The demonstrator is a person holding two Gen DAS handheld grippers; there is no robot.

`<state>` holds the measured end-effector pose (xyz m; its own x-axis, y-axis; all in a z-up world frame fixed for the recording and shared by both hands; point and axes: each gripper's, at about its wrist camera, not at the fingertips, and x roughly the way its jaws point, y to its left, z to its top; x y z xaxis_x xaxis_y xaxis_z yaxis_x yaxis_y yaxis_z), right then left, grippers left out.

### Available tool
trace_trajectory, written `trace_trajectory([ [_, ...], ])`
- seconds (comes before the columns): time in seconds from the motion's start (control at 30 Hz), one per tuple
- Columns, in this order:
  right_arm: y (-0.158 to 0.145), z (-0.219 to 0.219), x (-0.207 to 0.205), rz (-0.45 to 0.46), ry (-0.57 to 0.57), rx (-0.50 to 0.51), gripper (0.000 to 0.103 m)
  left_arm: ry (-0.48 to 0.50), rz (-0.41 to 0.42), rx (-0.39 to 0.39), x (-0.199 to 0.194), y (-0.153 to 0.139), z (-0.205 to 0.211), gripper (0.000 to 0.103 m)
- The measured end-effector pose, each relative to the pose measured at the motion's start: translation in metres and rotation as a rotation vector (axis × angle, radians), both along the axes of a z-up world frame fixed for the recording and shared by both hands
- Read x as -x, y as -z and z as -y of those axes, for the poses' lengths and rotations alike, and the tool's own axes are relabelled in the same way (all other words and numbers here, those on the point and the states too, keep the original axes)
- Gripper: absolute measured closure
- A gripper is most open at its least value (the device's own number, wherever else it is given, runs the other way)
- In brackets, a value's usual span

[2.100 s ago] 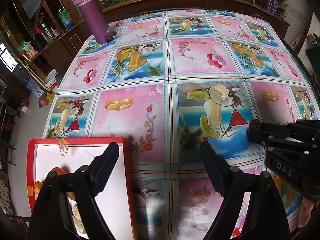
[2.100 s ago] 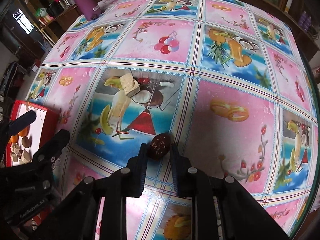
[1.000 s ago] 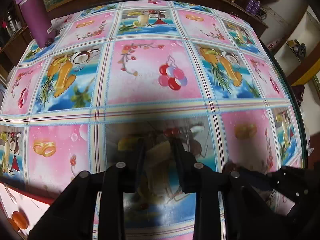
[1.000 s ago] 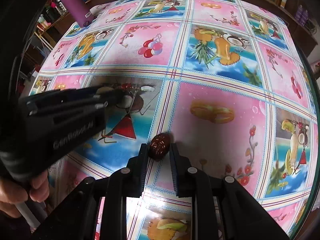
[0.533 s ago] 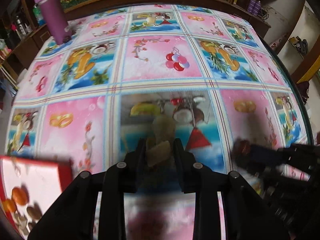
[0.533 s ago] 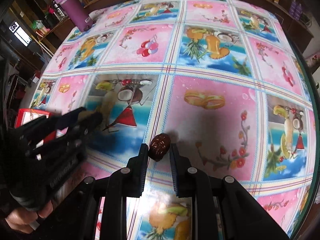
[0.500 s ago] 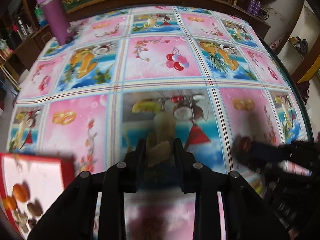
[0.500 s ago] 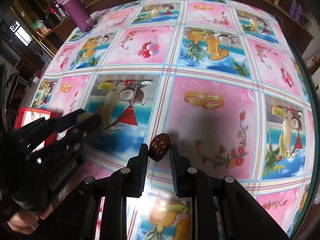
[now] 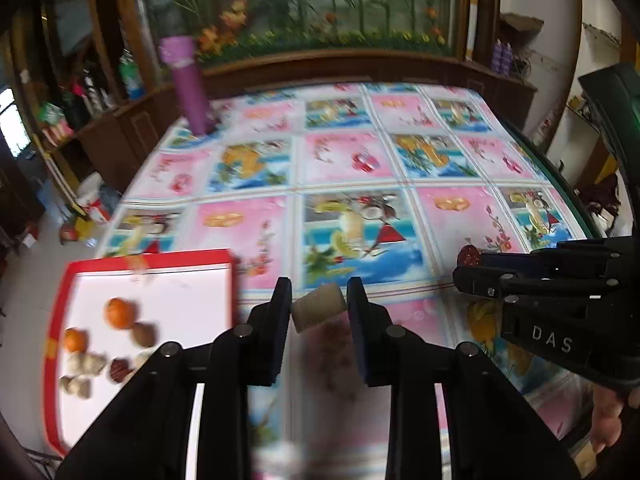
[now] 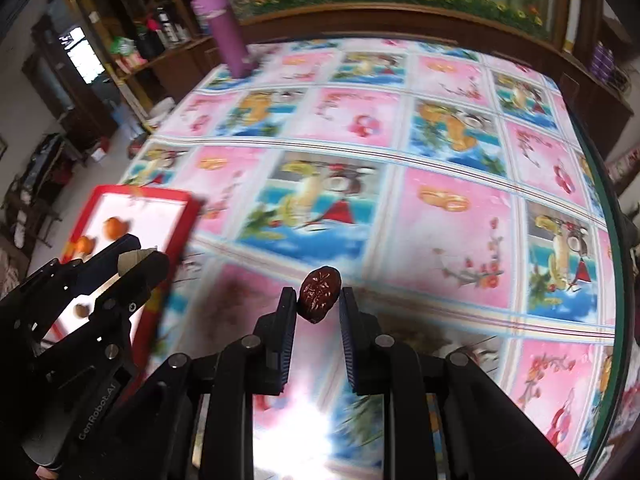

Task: Organize fruits
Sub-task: 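Carry the beige cube and red date over the white tray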

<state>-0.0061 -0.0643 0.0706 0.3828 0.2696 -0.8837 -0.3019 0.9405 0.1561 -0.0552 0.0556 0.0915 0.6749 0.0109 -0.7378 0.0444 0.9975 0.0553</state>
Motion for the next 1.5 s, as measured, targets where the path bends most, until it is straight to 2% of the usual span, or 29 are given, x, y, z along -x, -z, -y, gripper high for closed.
trace_trajectory([
  [0.3, -0.015, -0.063, 0.03, 0.055, -0.123, -0.016, 0.083, -0.09, 0.093, -0.031, 0.056, -0.014, -0.044, 0.073],
  [0.8, -0.021, -0.144, 0.06, 0.094, -0.257, 0.012, 0.083, -0.223, 0.161, -0.037, 0.113, -0.021, -0.12, 0.073],
  [1.0, -0.026, -0.165, 0.067, 0.115, -0.292, 0.02, 0.083, -0.249, 0.193, -0.037, 0.124, -0.028, -0.137, 0.073],
  [1.27, -0.02, -0.187, 0.071, 0.11, -0.321, 0.012, 0.083, -0.275, 0.192, -0.028, 0.126, -0.026, -0.157, 0.073],
  [1.5, -0.008, -0.187, 0.075, 0.112, -0.318, -0.034, 0.083, -0.333, 0.174, 0.015, 0.129, -0.013, -0.203, 0.073],
])
